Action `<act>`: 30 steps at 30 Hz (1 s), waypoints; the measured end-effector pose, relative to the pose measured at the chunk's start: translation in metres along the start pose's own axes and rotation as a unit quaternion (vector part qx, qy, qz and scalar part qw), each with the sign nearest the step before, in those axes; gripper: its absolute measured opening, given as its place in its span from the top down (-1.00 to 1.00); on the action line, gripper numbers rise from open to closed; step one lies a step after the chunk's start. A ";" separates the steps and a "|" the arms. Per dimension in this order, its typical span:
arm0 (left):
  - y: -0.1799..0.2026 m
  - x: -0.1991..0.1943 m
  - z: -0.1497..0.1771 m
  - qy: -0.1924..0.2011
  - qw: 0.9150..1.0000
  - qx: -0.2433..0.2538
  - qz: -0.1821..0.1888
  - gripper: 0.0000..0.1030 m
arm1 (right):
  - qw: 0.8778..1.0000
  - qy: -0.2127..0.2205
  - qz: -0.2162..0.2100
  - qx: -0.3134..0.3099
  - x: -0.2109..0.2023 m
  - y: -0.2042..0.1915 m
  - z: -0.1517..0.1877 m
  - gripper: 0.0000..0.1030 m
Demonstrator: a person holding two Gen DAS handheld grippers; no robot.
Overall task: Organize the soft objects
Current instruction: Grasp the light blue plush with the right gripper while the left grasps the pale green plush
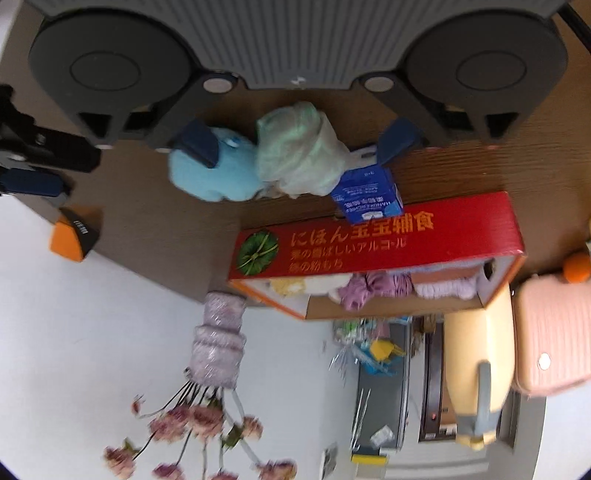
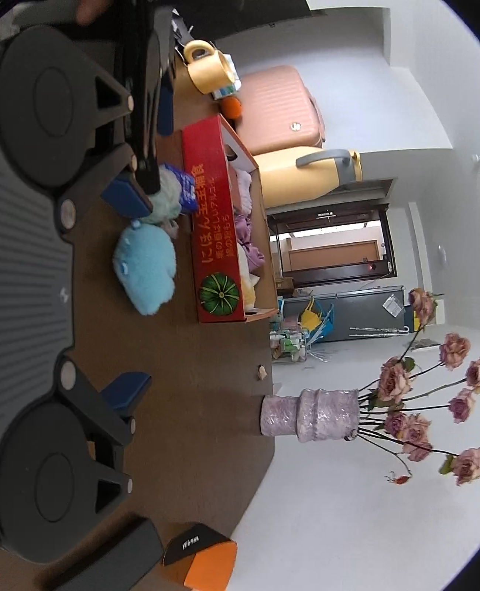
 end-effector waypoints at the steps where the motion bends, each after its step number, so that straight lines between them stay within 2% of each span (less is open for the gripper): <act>1: -0.002 0.008 0.002 -0.010 1.000 -0.002 -0.003 0.42 | 1.000 -0.004 -0.003 0.001 0.008 0.000 0.000 -0.74; 4: -0.006 0.020 0.013 -0.043 0.999 -0.016 0.028 0.53 | 1.000 -0.019 -0.017 0.018 0.038 0.001 0.004 -0.75; 7: -0.015 0.006 0.010 -0.023 0.999 -0.014 0.017 0.56 | 0.997 -0.045 -0.027 0.053 0.076 0.003 0.007 -0.75; 11: -0.026 -0.016 0.009 -0.013 1.000 -0.025 0.009 0.56 | 0.997 -0.070 -0.022 0.039 0.108 -0.006 0.012 -0.69; 13: -0.032 -0.028 0.011 -0.015 0.999 -0.034 0.005 0.56 | 0.996 -0.080 -0.019 0.030 0.115 -0.013 0.018 -0.54; 15: -0.039 -0.040 0.013 -0.014 0.999 -0.040 -0.005 0.56 | 0.994 -0.090 -0.039 0.053 0.114 -0.019 0.026 -0.13; 18: -0.046 -0.055 0.017 -0.017 0.998 -0.056 -0.013 0.56 | 0.989 -0.094 -0.071 0.093 0.102 -0.029 0.037 0.25; 24: -0.042 -0.101 0.021 -0.001 0.998 -0.061 -0.013 0.56 | 0.993 -0.069 -0.054 0.084 0.044 -0.041 0.048 0.36; 30: -0.032 -0.161 0.025 0.027 0.998 -0.060 -0.016 0.56 | 0.993 -0.047 -0.090 0.063 -0.045 -0.068 0.055 0.36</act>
Point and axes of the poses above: each gripper's, at about its wrist camera, not at the fingertips, and x roughly the way its jaws point, y to its right, z to its underside, the point moved 10 cm from there along x, roughly the way its jaws point, and after that the axes turned 7 degrees about y, right-handed, at the moved point
